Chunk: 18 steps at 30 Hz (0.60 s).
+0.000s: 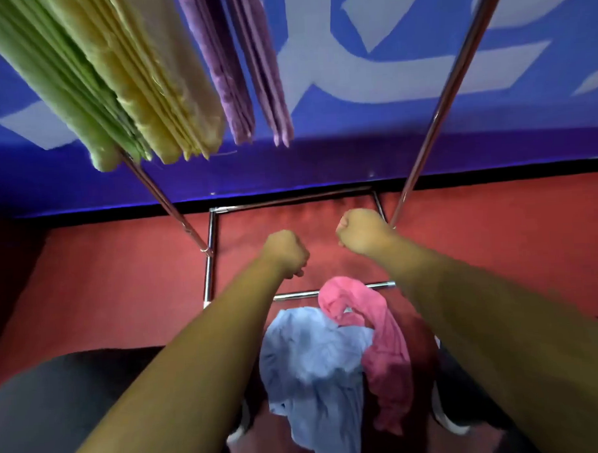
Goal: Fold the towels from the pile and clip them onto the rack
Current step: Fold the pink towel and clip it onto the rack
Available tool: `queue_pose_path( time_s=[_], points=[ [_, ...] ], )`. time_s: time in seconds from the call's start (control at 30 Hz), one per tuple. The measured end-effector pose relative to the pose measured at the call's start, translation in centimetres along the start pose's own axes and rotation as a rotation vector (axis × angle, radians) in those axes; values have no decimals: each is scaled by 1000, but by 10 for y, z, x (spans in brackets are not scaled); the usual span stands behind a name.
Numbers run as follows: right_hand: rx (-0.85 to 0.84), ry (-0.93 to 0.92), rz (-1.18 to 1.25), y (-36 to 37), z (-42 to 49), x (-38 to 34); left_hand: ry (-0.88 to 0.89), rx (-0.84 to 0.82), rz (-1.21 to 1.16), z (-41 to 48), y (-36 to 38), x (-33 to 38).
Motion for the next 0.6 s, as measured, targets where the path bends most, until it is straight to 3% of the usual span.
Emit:
queue_pose_path(
  time_s=[0.3, 0.6],
  points=[
    [-320, 173, -76, 106, 34, 88, -85, -287, 254, 75, 102, -56],
    [-458, 288, -74, 209, 29, 150, -136, -211, 414, 85, 183, -105]
  ],
)
Point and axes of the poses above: each hand's wrist, its own z-axis towards the middle knuckle, its own y-axis out of the palm, x = y × z, the point moved 1 cm from there along z, towards the middle knuckle, and after that the axes turned 3 degrees about -x, right-handed, at the moved point
